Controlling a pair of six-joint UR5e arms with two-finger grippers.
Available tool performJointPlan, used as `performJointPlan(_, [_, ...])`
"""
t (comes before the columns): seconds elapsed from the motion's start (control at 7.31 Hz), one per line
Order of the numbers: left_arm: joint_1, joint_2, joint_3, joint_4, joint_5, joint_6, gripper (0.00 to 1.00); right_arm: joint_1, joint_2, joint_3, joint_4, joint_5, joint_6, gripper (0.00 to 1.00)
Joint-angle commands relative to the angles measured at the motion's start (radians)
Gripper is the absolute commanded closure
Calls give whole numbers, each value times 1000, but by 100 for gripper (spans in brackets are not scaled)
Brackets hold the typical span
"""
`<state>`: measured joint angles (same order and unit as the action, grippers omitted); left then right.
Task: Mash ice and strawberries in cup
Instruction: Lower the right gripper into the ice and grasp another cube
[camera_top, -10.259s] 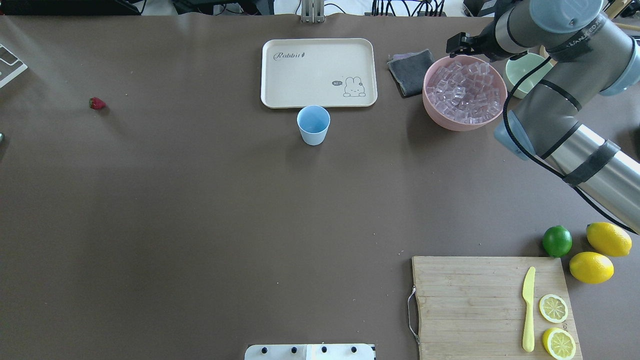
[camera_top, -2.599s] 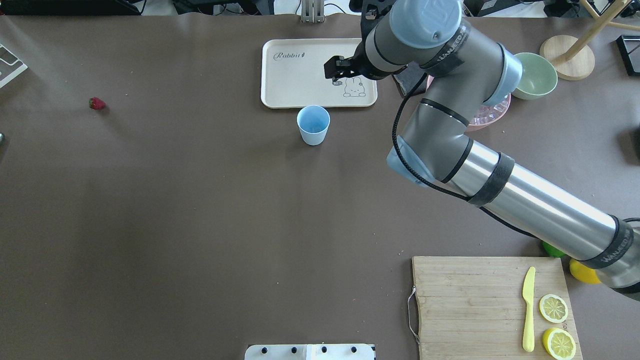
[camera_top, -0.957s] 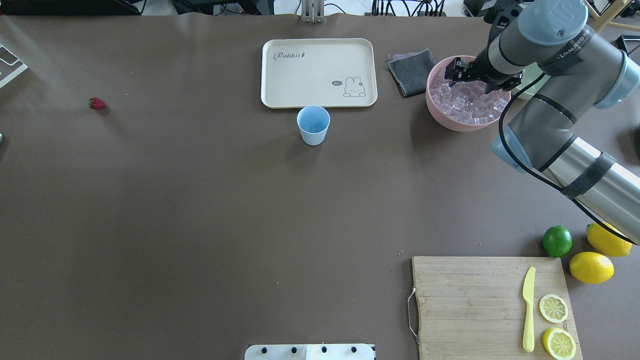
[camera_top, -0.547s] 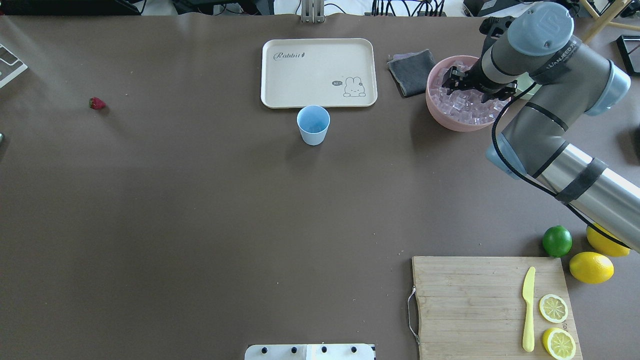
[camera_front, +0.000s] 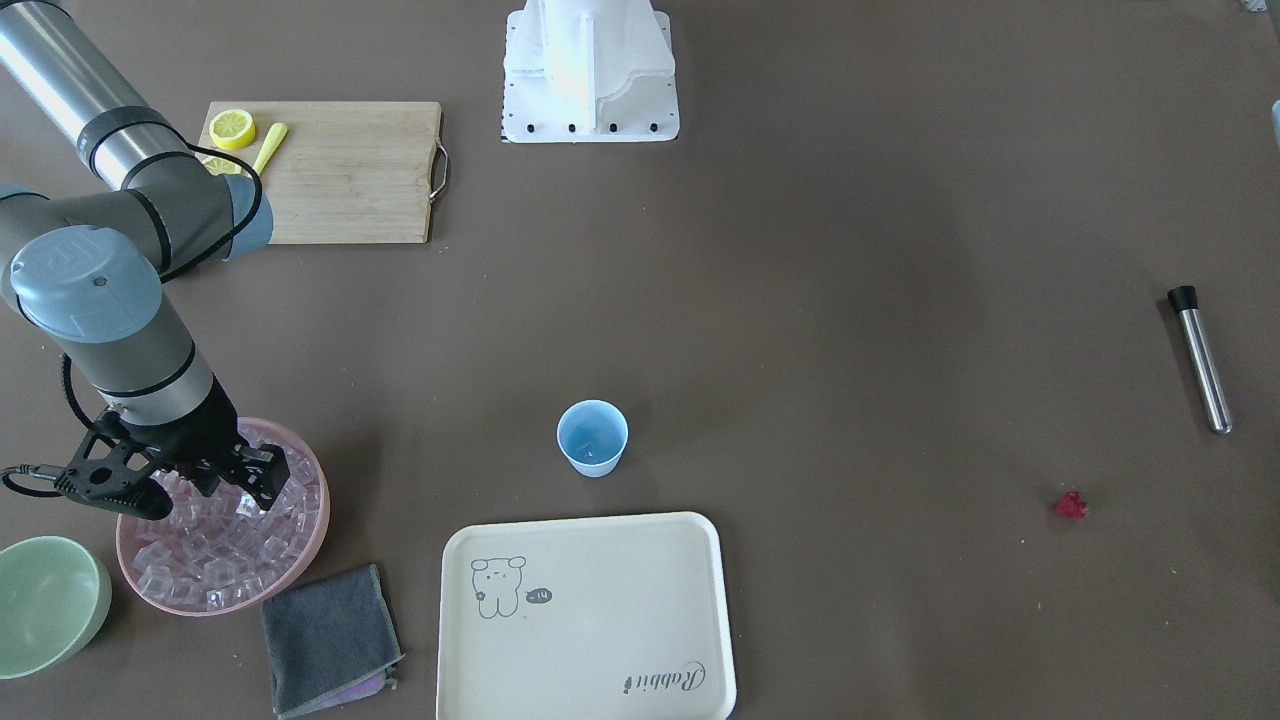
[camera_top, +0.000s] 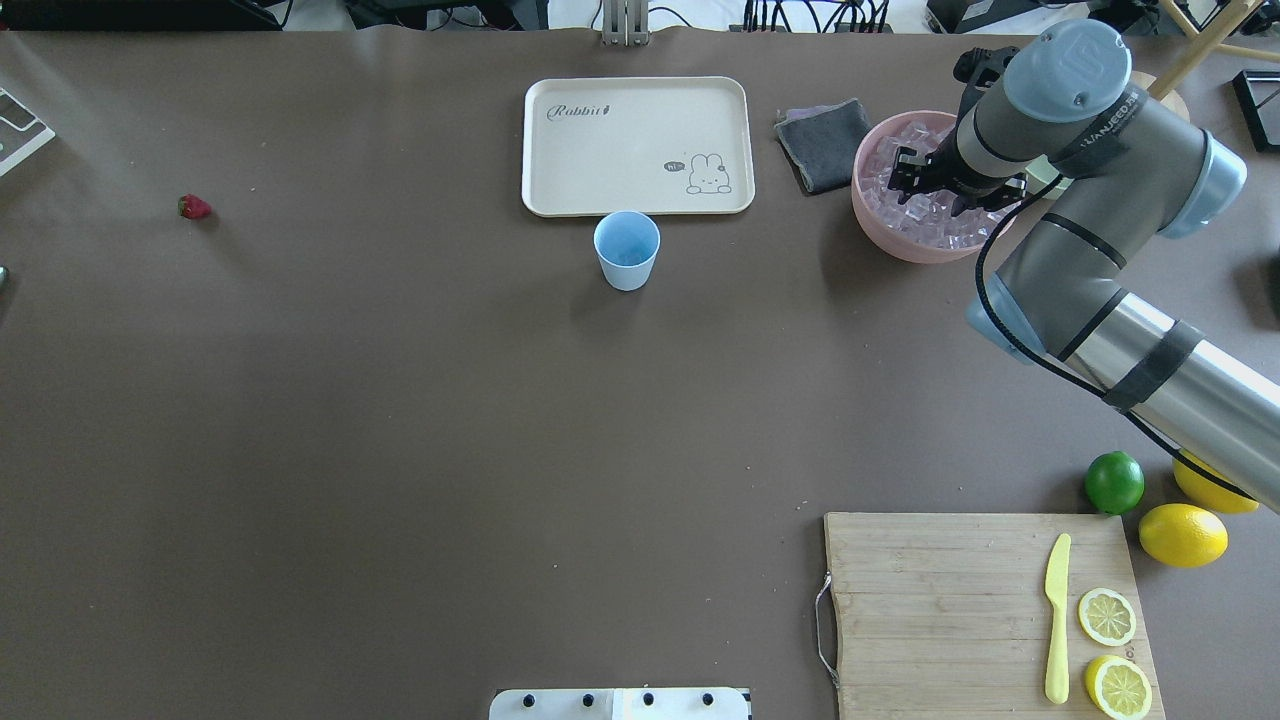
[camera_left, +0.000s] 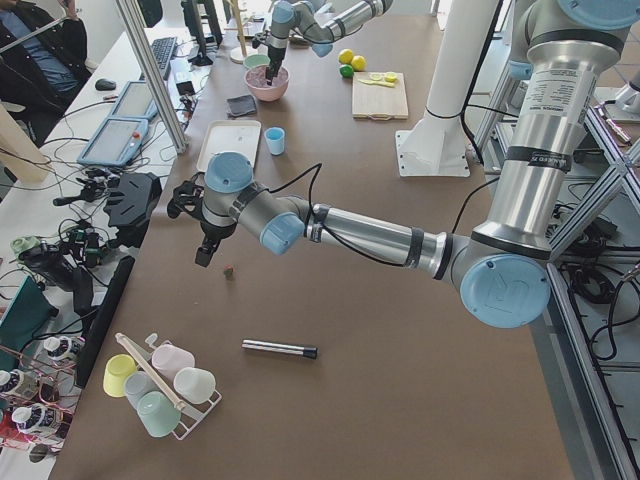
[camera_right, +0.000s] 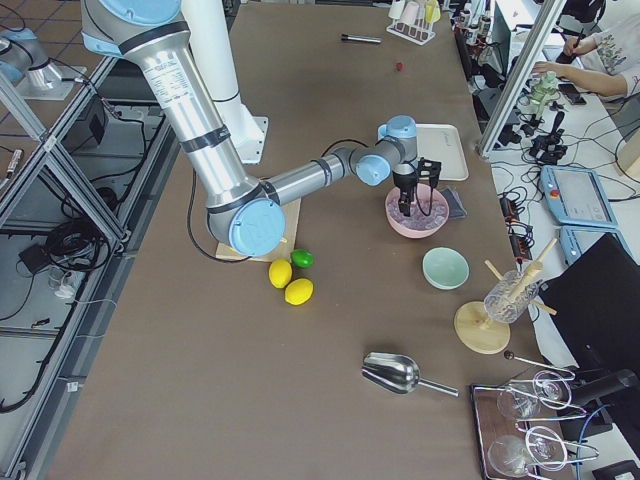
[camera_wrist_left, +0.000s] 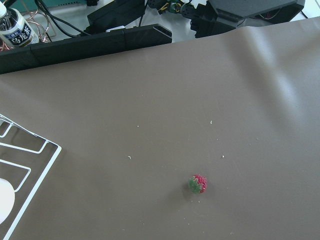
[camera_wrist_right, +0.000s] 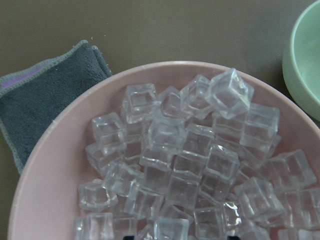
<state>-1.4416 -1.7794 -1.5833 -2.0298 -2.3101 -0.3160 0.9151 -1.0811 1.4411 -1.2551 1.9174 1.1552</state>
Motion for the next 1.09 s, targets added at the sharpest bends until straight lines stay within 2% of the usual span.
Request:
performJointPlan(0.0, [3, 5, -3, -1, 6, 0, 2, -1, 7, -4, -1, 2, 1, 26])
performJointPlan(0.96, [10, 6, -1, -20, 6, 0, 2, -1, 23, -30, 0, 8, 12, 28])
